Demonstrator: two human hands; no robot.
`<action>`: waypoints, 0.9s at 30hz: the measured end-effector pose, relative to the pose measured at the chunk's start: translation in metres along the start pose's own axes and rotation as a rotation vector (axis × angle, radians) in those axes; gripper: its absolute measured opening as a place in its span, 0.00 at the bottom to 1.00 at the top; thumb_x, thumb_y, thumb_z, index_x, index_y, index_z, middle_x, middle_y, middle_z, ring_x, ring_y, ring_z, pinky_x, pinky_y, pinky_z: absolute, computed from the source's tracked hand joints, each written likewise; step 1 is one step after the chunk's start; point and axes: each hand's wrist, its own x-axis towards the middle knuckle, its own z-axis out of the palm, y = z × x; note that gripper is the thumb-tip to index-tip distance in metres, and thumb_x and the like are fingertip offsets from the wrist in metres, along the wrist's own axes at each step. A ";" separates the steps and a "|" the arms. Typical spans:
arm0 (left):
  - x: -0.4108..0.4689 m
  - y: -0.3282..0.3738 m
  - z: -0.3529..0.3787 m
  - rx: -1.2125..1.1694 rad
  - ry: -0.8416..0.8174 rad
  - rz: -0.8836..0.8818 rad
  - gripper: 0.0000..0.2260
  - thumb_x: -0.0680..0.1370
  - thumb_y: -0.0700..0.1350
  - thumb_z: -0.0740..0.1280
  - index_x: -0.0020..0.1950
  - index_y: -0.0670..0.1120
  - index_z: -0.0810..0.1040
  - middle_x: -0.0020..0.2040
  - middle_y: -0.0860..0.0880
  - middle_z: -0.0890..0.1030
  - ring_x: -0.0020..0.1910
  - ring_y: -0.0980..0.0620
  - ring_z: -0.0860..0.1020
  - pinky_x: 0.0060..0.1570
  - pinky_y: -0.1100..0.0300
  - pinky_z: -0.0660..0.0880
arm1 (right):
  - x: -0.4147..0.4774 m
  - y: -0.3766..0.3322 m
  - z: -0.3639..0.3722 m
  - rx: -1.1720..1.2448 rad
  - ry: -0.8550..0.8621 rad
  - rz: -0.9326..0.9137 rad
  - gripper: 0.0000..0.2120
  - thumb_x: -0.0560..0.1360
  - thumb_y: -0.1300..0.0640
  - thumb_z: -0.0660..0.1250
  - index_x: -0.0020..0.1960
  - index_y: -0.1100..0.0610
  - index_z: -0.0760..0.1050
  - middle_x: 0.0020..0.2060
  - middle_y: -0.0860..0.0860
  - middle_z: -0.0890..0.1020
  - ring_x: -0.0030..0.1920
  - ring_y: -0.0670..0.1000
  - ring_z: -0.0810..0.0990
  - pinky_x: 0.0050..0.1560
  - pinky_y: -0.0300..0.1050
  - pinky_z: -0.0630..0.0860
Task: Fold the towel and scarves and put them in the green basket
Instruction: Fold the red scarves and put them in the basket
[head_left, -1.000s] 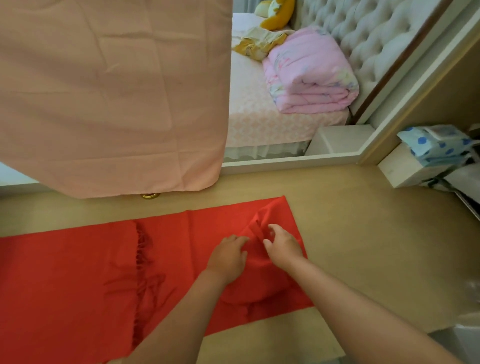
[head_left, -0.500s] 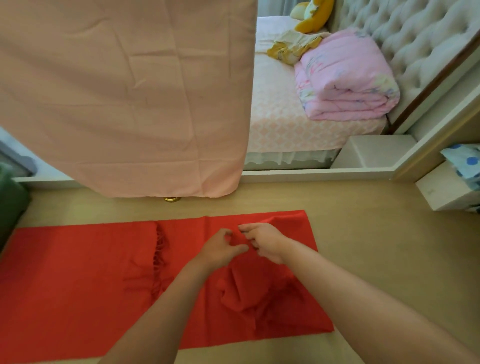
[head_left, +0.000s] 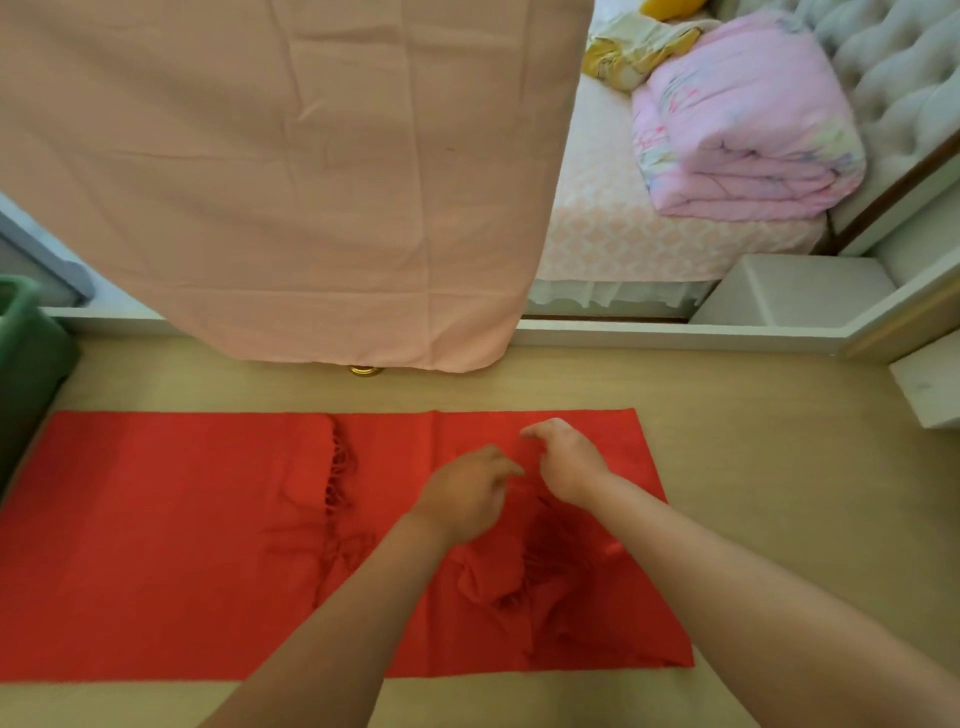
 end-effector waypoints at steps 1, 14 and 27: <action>0.001 0.006 0.007 0.070 -0.117 0.011 0.20 0.78 0.47 0.64 0.71 0.55 0.72 0.67 0.53 0.73 0.63 0.50 0.75 0.61 0.53 0.73 | 0.000 0.004 0.001 -0.059 -0.038 -0.028 0.27 0.75 0.67 0.59 0.71 0.48 0.71 0.69 0.48 0.71 0.68 0.53 0.73 0.66 0.47 0.71; -0.024 -0.063 -0.055 -0.090 0.357 -0.093 0.12 0.68 0.38 0.60 0.41 0.41 0.83 0.46 0.46 0.76 0.44 0.47 0.78 0.49 0.58 0.73 | 0.033 0.020 -0.011 -0.372 -0.089 -0.010 0.12 0.79 0.54 0.65 0.62 0.49 0.71 0.59 0.54 0.71 0.55 0.59 0.79 0.55 0.51 0.76; 0.001 -0.081 -0.049 0.091 0.108 -0.721 0.18 0.76 0.58 0.64 0.61 0.49 0.76 0.61 0.45 0.72 0.58 0.38 0.76 0.58 0.46 0.74 | 0.045 0.021 -0.009 -0.156 0.129 0.117 0.09 0.81 0.58 0.56 0.59 0.54 0.72 0.55 0.52 0.76 0.51 0.57 0.77 0.50 0.50 0.74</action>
